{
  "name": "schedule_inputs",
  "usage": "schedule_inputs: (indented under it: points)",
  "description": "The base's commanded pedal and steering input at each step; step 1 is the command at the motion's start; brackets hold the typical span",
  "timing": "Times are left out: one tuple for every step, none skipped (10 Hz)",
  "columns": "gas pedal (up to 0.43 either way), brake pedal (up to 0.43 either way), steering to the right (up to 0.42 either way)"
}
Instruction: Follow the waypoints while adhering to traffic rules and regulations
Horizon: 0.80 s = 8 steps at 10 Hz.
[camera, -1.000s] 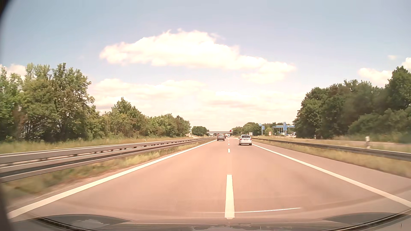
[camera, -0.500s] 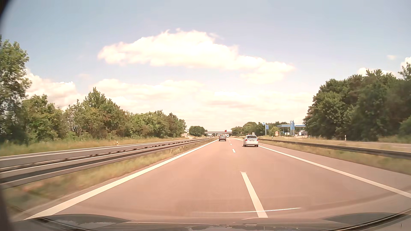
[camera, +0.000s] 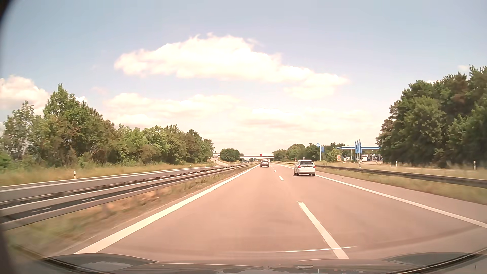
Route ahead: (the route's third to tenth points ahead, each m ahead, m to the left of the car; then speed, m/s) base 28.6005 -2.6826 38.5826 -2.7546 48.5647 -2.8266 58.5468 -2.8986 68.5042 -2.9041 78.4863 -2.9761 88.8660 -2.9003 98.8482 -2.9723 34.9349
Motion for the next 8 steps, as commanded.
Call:
schedule_inputs:
  points:
    - [0.409,0.012,0.003]
    - [0.409,0.012,0.003]
    - [0.409,0.012,0.003]
    - [0.409,0.012,0.003]
    - [0.409,0.012,0.003]
    - [0.409,0.012,0.003]
    - [0.409,0.012,0.002]
    - [0.409,0.012,0.002]
